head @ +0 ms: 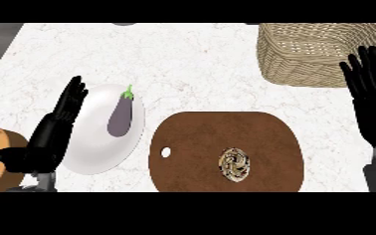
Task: Pick the cupcake from the cutting board and place it in the basket
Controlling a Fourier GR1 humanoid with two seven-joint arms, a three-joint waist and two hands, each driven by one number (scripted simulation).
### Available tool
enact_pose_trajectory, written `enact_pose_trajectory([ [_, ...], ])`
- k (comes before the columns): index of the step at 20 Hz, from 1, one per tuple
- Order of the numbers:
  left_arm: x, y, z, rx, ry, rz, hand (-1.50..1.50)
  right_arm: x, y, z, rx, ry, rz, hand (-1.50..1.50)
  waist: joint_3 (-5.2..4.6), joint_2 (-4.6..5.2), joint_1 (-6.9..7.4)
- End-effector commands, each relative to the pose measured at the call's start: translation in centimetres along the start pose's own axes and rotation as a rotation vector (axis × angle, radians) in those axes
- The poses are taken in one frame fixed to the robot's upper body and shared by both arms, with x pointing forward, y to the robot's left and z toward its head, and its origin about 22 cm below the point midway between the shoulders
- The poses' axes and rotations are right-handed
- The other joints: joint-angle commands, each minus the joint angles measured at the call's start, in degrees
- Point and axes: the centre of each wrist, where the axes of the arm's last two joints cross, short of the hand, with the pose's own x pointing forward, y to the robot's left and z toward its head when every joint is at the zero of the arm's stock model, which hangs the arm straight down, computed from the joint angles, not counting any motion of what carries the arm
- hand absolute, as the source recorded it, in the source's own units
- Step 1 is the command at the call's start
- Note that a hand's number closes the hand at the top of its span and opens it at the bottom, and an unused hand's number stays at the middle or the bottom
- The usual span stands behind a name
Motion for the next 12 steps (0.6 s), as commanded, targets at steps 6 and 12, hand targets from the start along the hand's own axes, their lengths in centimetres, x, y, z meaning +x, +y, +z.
enact_pose_trajectory([
  [6,-7.9,-0.9,4.2,0.019,0.569,0.058,0.00,2.5,12.7,-1.5,0.513,-0.147,-0.205,1.50,0.01,0.38,4.53],
  [12,-8.9,-0.5,5.3,0.022,0.662,0.065,0.00,0.8,23.2,5.6,0.790,-0.197,0.022,-1.50,-0.18,-0.91,2.72],
])
